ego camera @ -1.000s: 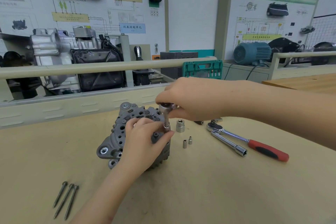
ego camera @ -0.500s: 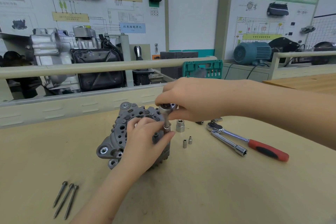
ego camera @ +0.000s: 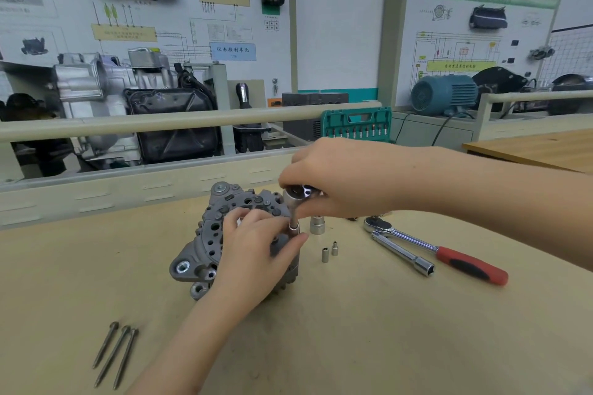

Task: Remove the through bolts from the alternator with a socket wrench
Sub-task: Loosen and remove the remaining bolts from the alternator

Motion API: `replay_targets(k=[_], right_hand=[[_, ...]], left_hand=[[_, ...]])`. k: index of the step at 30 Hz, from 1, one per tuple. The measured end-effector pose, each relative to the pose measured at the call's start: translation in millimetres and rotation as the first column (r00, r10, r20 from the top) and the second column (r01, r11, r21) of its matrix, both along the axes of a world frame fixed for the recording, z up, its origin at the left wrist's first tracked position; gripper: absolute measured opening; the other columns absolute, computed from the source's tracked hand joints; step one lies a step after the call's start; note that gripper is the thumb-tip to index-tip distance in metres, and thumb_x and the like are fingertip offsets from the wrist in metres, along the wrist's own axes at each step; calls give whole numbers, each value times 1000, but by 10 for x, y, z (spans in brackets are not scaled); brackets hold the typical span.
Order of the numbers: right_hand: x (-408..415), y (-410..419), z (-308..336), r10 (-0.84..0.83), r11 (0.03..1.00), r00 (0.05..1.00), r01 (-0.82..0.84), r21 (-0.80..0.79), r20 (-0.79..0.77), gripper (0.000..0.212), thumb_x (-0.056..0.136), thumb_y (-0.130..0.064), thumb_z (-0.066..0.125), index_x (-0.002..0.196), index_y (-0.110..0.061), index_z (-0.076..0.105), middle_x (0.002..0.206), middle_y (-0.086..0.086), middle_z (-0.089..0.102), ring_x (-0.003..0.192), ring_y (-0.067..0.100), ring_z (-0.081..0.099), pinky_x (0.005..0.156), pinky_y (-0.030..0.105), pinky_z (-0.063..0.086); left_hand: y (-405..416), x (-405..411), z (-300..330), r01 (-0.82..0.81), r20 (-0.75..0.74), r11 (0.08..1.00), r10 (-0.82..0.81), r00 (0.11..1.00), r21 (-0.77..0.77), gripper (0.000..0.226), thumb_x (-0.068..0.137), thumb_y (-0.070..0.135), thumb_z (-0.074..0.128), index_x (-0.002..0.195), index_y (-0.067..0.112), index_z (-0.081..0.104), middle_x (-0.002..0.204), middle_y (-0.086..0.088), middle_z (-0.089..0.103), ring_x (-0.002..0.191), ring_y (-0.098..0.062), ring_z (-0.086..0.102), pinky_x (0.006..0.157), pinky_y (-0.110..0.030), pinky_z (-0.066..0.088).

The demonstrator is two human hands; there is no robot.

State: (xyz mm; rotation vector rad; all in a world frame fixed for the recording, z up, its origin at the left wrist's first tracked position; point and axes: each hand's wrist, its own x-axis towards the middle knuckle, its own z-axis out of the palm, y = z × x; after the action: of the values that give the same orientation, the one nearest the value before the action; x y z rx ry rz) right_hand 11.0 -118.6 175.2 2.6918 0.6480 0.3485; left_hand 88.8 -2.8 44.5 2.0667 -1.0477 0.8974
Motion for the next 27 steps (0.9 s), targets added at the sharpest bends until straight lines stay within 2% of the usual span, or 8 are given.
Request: replay_targets(k=[4, 8, 12, 16, 19, 22, 24, 27], right_hand=[[-13, 14, 3, -1, 1000, 1000, 1, -12, -27, 26, 91, -22, 49, 115, -13, 53, 106, 3, 55, 94, 19, 50, 77, 31, 44], [3, 21, 18, 4, 1000, 1000, -5, -17, -7, 25, 89, -33, 52, 105, -14, 55, 93, -1, 53, 83, 15, 48, 72, 27, 43], [13, -15, -23, -58, 998, 998, 58, 38, -4, 27, 89, -42, 49, 85, -15, 45, 83, 1, 54, 73, 15, 50, 62, 25, 38], [-5, -36, -46, -36, 998, 999, 36, 45, 4, 19, 92, -28, 49, 103, -13, 51, 94, 1, 52, 80, 16, 46, 66, 24, 37], [12, 5, -34, -37, 999, 999, 38, 32, -39, 30, 92, -12, 46, 122, -15, 47, 112, 4, 55, 97, 21, 52, 82, 35, 47], [52, 75, -12, 8, 998, 1000, -10, -63, -30, 32, 92, -12, 46, 124, -14, 48, 117, 5, 55, 105, 23, 51, 86, 38, 46], [82, 97, 12, 20, 995, 1000, -21, -96, -10, 28, 91, -22, 48, 117, -12, 51, 108, 6, 57, 98, 23, 54, 81, 35, 48], [127, 102, 19, -3, 995, 1000, 6, -98, 31, 30, 90, -39, 49, 99, -11, 55, 91, 5, 60, 82, 21, 57, 59, 27, 43]], left_hand=[[23, -6, -2, 32, -47, 999, -32, 998, 0, 19, 76, 28, 71, 66, 14, 63, 67, 6, 58, 70, 5, 41, 79, -18, 17], [-13, -26, 0, -51, -27, 999, 51, 998, -15, 18, 70, 27, 76, 64, 14, 65, 61, 3, 55, 66, -6, 40, 81, -25, 18], [-42, -61, 14, -75, -12, 996, 75, 997, -48, 16, 65, 26, 79, 65, 16, 66, 60, 11, 43, 67, 7, 32, 78, -34, 25], [-10, -43, 26, -3, -45, 999, 1, 999, -39, 17, 69, 28, 76, 68, 14, 68, 65, 10, 49, 66, 0, 30, 74, -24, 23], [26, -36, 33, 65, -80, 998, -65, 995, -8, 21, 78, 31, 66, 73, 11, 67, 68, 9, 53, 72, 6, 39, 77, -14, 25], [45, -30, 26, 50, -98, 999, -51, 994, -16, 24, 78, 33, 64, 70, 11, 65, 67, 9, 53, 72, 1, 43, 78, -12, 25], [48, -33, 34, 9, -94, 1000, -12, 996, -28, 23, 75, 33, 67, 66, 12, 64, 64, 2, 56, 67, -12, 47, 79, -10, 24], [34, -59, 53, -34, -51, 998, 31, 998, -61, 19, 68, 28, 75, 63, 13, 64, 58, 7, 50, 62, -12, 45, 70, -19, 23]])
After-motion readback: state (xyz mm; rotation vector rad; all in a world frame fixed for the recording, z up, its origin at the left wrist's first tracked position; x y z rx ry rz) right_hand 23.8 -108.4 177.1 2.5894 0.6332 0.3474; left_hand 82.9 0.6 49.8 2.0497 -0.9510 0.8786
